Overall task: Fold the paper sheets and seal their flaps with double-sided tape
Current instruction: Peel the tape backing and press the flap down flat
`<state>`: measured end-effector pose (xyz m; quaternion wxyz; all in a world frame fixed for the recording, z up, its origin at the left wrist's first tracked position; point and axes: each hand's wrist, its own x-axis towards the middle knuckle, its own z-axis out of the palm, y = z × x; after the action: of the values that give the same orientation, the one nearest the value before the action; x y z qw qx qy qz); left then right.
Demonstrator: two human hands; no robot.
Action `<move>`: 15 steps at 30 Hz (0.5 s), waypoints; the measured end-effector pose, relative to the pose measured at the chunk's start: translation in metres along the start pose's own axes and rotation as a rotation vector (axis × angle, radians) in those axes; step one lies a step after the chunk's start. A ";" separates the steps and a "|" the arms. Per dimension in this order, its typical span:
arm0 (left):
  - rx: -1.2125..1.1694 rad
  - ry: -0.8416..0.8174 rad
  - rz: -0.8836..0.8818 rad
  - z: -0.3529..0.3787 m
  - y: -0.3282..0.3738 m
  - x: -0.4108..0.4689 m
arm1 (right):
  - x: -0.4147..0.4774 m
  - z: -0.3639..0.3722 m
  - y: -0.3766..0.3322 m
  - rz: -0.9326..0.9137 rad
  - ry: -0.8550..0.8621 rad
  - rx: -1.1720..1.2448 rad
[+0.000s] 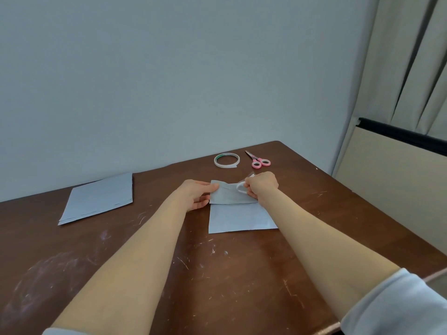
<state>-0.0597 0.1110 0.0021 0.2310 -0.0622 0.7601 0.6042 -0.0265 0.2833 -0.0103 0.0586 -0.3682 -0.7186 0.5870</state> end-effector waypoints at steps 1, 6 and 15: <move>-0.011 -0.011 -0.016 -0.001 0.001 0.000 | 0.001 0.000 0.000 0.000 -0.005 -0.001; -0.033 -0.034 -0.061 -0.002 0.003 -0.003 | 0.005 0.002 0.002 -0.011 0.001 -0.019; -0.082 -0.053 -0.099 -0.005 0.003 -0.004 | 0.011 0.005 0.006 -0.057 0.013 -0.016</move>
<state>-0.0582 0.1067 0.0072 0.2777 -0.0930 0.7243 0.6242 -0.0341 0.2861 -0.0208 0.0770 -0.3518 -0.7331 0.5769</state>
